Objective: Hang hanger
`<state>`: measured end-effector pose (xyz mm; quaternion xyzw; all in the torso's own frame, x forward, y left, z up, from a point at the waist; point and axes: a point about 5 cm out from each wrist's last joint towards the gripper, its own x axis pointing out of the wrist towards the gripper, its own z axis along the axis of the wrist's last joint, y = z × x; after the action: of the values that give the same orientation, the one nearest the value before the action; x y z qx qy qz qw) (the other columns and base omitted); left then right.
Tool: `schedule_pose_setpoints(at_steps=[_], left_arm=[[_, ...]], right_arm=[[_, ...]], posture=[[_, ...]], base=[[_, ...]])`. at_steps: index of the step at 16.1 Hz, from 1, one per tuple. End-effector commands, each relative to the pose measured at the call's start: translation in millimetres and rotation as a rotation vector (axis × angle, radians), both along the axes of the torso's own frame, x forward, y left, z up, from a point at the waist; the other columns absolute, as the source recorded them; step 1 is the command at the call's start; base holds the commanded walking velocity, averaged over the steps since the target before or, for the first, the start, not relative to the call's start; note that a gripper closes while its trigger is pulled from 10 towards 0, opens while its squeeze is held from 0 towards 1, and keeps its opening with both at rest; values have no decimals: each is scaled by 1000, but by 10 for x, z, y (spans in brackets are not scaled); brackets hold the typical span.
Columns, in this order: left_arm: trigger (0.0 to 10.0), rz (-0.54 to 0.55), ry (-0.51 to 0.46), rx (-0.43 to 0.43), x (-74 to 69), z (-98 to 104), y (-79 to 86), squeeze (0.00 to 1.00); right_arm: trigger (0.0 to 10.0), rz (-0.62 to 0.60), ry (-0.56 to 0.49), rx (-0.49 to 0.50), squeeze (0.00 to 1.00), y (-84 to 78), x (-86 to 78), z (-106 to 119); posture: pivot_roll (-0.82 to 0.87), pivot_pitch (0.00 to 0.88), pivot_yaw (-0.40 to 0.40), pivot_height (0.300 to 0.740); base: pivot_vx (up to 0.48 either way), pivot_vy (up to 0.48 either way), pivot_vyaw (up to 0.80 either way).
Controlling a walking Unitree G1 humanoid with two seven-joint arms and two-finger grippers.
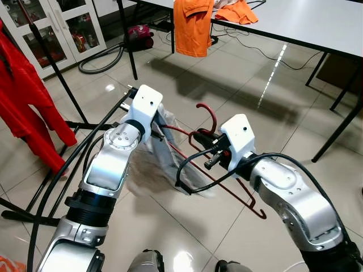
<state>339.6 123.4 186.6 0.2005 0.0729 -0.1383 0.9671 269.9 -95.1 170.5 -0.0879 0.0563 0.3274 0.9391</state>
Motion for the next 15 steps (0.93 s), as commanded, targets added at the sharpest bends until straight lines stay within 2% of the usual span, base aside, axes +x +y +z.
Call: schedule_pose_setpoints(at_steps=[1,4,6,8,10,12,13,15], left_arm=[[10000,-30,-71,1,-5,189,-54,0],[10000,-56,2,-99,-35,219,-97,0],[10000,-87,27,-121,-63,215,-127,0],[10000,-137,65,-115,-141,177,-178,0],[10000,-119,102,-81,-199,122,-169,0],[10000,-105,102,-93,-205,123,-162,0],[10000,-85,81,-92,-205,130,-183,0],[10000,-60,12,-36,-192,154,-203,0]], right_arm=[[10000,-43,-8,-56,0,-13,33,-29],[10000,-46,8,-144,0,46,26,-235],[10000,-80,-12,-130,0,38,51,-244],[10000,-175,-56,112,0,23,128,-78],[10000,-224,-190,210,0,-12,164,130],[10000,-229,-229,294,0,-15,162,240],[10000,-147,-264,316,0,59,113,317],[10000,-42,-282,284,0,161,32,325]], posture=[[-7,75,84,740],[-10,73,89,740],[-10,73,89,740],[-10,73,89,740],[-10,65,85,740],[-11,61,83,740],[-11,57,82,740],[-16,55,85,740]], base=[[0,0,0],[0,0,0],[0,0,0],[0,0,0],[0,0,0],[0,0,0],[0,0,0],[0,0,0]])
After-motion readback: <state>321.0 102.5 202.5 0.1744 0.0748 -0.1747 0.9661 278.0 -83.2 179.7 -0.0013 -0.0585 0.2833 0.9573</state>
